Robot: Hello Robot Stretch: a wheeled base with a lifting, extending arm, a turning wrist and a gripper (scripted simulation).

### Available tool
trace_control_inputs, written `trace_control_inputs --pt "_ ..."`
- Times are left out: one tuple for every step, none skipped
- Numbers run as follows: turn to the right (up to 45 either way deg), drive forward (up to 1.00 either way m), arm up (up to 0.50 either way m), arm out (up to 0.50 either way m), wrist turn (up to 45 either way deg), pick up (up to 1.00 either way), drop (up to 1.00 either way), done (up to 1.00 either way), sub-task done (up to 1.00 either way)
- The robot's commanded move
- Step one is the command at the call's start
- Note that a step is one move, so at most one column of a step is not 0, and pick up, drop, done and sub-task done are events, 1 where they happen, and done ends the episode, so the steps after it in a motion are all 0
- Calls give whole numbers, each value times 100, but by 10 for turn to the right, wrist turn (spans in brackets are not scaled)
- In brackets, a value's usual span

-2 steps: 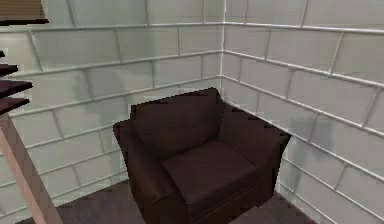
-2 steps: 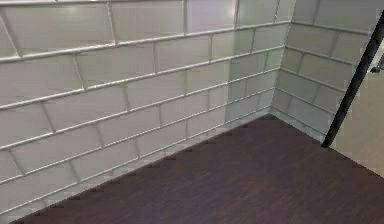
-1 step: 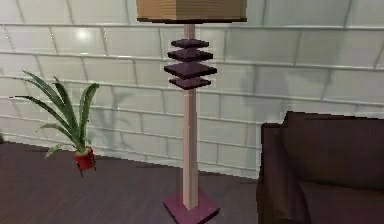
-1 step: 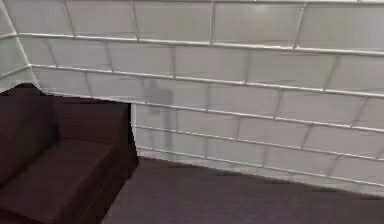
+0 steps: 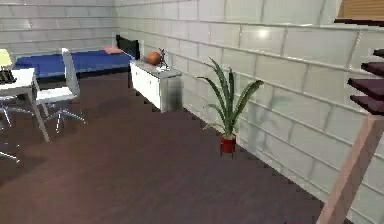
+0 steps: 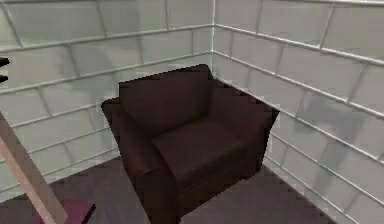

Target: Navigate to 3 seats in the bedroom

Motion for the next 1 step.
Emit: trace_control_inputs --pt "-330 0 0 0 0 0 0 0 0"
